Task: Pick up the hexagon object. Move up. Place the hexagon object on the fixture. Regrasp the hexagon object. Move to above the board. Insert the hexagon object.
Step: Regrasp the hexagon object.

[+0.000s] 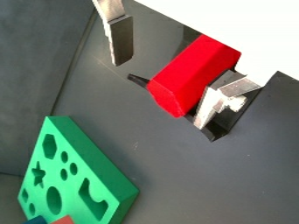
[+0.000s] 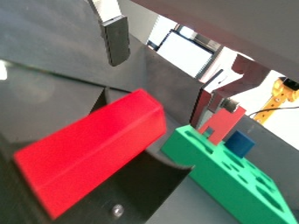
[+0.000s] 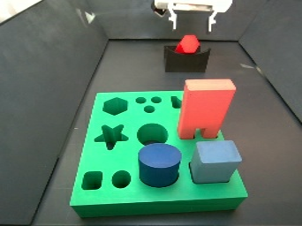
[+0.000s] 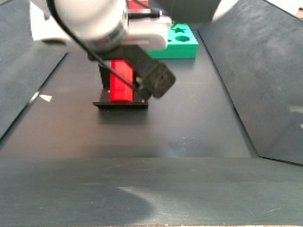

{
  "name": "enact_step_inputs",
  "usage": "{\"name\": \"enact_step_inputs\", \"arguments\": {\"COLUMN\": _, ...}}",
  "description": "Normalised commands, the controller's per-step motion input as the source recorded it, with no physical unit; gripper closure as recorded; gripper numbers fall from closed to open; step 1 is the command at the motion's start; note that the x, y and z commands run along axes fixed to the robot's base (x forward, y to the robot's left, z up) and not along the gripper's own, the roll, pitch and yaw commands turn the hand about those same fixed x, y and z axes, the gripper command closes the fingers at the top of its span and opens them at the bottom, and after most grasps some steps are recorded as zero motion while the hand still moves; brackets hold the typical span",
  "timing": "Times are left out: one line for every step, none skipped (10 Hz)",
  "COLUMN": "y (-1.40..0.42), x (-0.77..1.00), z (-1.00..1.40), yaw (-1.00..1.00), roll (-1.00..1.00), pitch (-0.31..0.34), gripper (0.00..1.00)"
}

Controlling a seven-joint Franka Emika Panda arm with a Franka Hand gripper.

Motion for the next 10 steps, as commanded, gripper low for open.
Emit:
{"name": "enact_step_inputs", "arguments": {"y": 0.01, "x": -0.04, "z": 0.88, "yaw": -0.01, "roll": 0.04, "pitch": 0.078, "gripper": 0.00}}
{"name": "enact_step_inputs", "arguments": {"y": 0.01, "x": -0.03, "z": 0.69, "yaw": -0.02, "roll": 0.03, "pitch": 0.078, "gripper": 0.00}}
{"name": "enact_step_inputs", "arguments": {"y": 0.01, "x": -0.03, "z": 0.43, "yaw": -0.03, "roll": 0.03, "pitch": 0.068, "gripper": 0.00}}
{"name": "enact_step_inputs", "arguments": {"y": 0.01, "x": -0.03, "z": 0.31, "yaw": -0.04, "roll": 0.03, "pitch": 0.063, "gripper": 0.00}}
{"name": "enact_step_inputs", "arguments": {"y": -0.85, "x": -0.12, "z": 0.66, "yaw": 0.02, "roll": 1.00, "pitch": 0.044, "gripper": 0.00}}
{"name": "enact_step_inputs", "arguments": {"y": -0.85, "x": -0.12, "z": 0.62, "yaw": 0.02, "roll": 1.00, "pitch": 0.043, "gripper": 0.00}}
{"name": "enact_step_inputs", "arguments": {"y": -0.65, "x": -0.12, "z": 0.43, "yaw": 0.02, "roll": 1.00, "pitch": 0.027, "gripper": 0.00}}
{"name": "enact_step_inputs", "arguments": {"y": -0.55, "x": -0.13, "z": 0.29, "yaw": 0.02, "roll": 1.00, "pitch": 0.022, "gripper": 0.00}}
{"name": "enact_step_inputs", "arguments": {"y": -0.34, "x": -0.08, "z": 0.07, "yaw": 0.02, "roll": 1.00, "pitch": 0.016, "gripper": 0.00}}
{"name": "enact_step_inputs", "arguments": {"y": -0.15, "x": -0.04, "z": 0.05, "yaw": 0.02, "roll": 1.00, "pitch": 0.016, "gripper": 0.00}}
